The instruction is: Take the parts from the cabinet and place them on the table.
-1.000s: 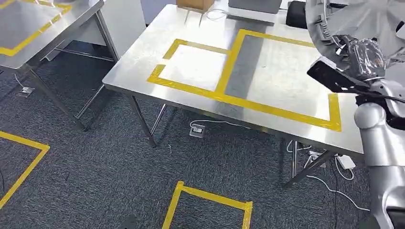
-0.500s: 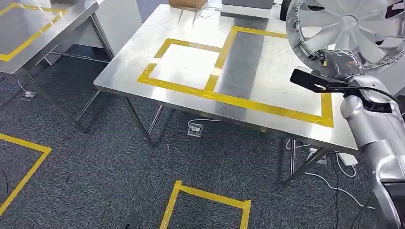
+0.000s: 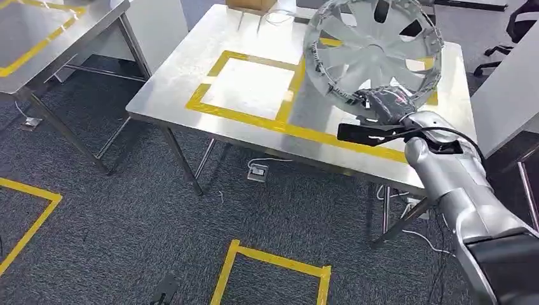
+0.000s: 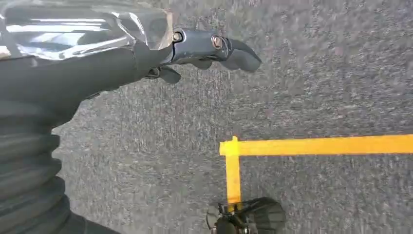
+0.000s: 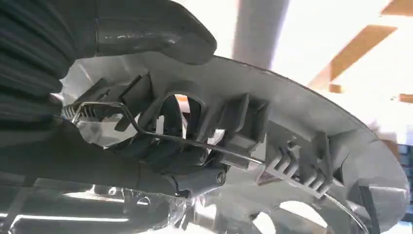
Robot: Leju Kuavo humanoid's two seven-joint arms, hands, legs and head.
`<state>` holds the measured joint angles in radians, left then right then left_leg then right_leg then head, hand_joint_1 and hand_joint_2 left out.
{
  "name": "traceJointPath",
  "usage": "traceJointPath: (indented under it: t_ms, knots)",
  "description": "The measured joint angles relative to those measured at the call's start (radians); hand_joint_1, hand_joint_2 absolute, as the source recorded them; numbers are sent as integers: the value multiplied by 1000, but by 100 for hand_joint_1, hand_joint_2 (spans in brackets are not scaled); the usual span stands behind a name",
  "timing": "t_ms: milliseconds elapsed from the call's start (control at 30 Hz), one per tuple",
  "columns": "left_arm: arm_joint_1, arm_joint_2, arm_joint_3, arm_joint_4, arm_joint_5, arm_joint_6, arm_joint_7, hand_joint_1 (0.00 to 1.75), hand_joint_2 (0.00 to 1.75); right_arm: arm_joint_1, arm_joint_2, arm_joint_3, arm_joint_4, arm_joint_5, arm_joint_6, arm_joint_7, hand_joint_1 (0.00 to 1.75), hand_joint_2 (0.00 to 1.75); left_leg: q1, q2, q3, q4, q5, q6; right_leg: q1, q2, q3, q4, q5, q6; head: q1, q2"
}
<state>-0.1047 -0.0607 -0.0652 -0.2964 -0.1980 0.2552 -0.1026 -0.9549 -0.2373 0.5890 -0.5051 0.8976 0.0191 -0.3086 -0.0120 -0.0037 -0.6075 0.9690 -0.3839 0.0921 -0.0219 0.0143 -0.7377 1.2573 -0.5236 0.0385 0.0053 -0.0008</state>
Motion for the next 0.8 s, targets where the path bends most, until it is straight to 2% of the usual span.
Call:
traceJointPath:
  t_ms: [33,67,100,167,200,233,267,333,367,400,433,500,533,567,600,633,667,700,733,800]
  knots:
    - [3,-2,0,0,2,0,0,0,175,1,3,5,2,-4,0,0,175,175,0,-1,-1,1,0,-1,-3,0,-26,52,-11,8,0,0]
    - [5,-2,1,1,5,0,0,0,175,1,5,10,4,-8,0,0,175,175,2,-2,-1,4,-2,-3,-6,-2,-26,48,-2,19,0,0]
    - [5,-3,1,1,7,0,0,0,175,0,7,14,4,-10,0,0,175,175,5,-3,-1,8,-5,-7,-9,-4,-2,-1,23,32,0,0]
    - [5,-4,1,1,8,0,0,0,175,-3,8,21,5,-12,0,0,175,175,10,-3,-3,25,-15,-23,-14,-12,89,-186,98,58,0,0]
    - [4,-3,1,1,8,0,0,0,175,-5,9,24,5,-13,0,0,175,175,10,-2,-10,35,-22,-32,-15,-19,114,-241,96,50,1,0]
    - [3,-3,2,2,9,0,0,0,175,-6,13,27,6,-13,1,0,175,175,3,-3,-19,46,-24,-38,-7,-11,120,-246,104,34,-1,0]
    - [5,-3,2,2,9,0,-2,0,175,-6,13,29,6,-12,1,-1,175,175,4,-3,-23,46,-22,-41,-6,-8,116,-240,105,22,0,0]
    - [6,-3,3,3,10,0,-2,0,175,-7,14,32,6,-13,1,-1,175,175,7,-2,-23,46,-20,-49,-2,-7,112,-240,107,10,-1,0]
    - [5,-1,3,3,10,0,-2,0,175,-8,17,33,6,-13,1,0,175,175,9,-2,-29,51,-28,-57,-16,-7,115,-245,110,1,0,0]
    - [5,-1,3,3,10,0,-3,0,175,-9,17,33,6,-13,1,0,175,175,11,-1,-40,72,-46,-65,-15,-7,116,-245,110,-5,-2,0]
    - [5,-1,3,3,10,0,-3,0,175,-9,18,33,6,-13,1,0,175,175,15,-1,-63,129,-82,-72,-15,-8,116,-244,110,-17,-5,0]
    - [7,-2,3,4,10,0,-3,0,175,-9,21,34,6,-13,1,0,175,175,22,0,-139,300,-158,-83,-12,-8,114,-244,110,-18,-5,0]
    - [7,-2,3,4,10,0,-3,0,175,-9,21,36,6,-13,1,0,175,175,24,1,-165,357,-174,-85,-12,-7,114,-244,110,-18,-4,0]
    - [7,-2,3,5,10,0,-3,0,175,-9,22,37,6,-13,1,0,175,175,25,1,-173,375,-171,-85,-11,-7,115,-244,110,-18,-4,0]
    - [7,-2,3,5,10,0,-3,0,175,-9,22,38,6,-13,1,0,175,175,25,2,-158,343,-145,-83,-10,-7,116,-244,110,-18,-5,0]
    - [7,-2,3,5,10,0,-3,0,175,-9,23,38,6,-13,1,0,175,175,25,2,-120,266,-103,-79,-10,-6,117,-244,110,-18,-5,0]
    - [6,-1,3,5,10,0,-3,0,175,-10,24,38,6,-13,1,0,175,175,25,1,-64,157,-52,-70,-9,-5,119,-244,110,-18,-5,0]
    - [6,0,3,5,10,0,-3,0,175,-11,26,38,6,-13,1,-1,175,175,23,0,-27,82,-29,-62,-8,-5,119,-244,110,-17,-5,0]
    - [5,2,3,6,10,1,-3,0,175,-15,28,39,6,-15,1,-5,175,175,17,-2,-15,67,-46,-60,0,-5,113,-244,112,-14,-3,0]
    - [7,3,3,6,13,0,-6,0,175,-18,33,40,7,-19,3,-11,175,175,12,0,-15,59,-45,-57,-3,-5,106,-244,117,-6,-5,0]
